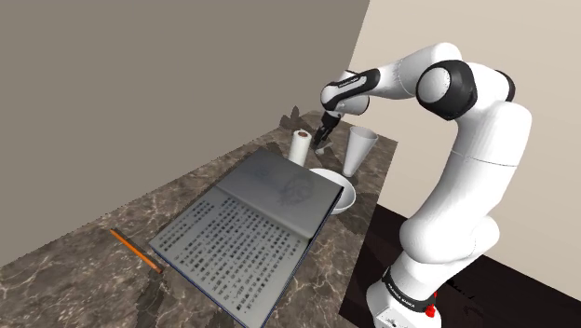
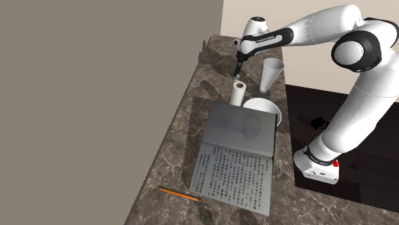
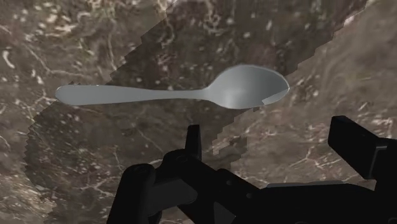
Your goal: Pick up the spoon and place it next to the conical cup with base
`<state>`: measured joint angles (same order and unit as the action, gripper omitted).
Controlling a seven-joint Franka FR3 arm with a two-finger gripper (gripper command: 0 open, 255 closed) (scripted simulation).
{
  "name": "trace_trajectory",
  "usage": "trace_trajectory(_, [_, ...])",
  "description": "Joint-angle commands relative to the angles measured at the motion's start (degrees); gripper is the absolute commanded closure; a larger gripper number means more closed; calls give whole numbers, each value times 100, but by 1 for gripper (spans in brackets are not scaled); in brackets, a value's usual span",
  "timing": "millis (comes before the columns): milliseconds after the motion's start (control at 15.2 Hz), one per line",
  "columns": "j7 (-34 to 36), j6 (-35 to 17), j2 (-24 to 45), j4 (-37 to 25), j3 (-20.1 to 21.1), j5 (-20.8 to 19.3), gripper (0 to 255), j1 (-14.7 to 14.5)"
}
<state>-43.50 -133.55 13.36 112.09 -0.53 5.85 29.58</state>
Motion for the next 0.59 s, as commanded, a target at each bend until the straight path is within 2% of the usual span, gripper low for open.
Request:
trace_trajectory(0, [14, 285, -163, -118, -13, -21, 0, 10])
trace_trajectory(528, [15, 285, -163, -118, -13, -21, 0, 10])
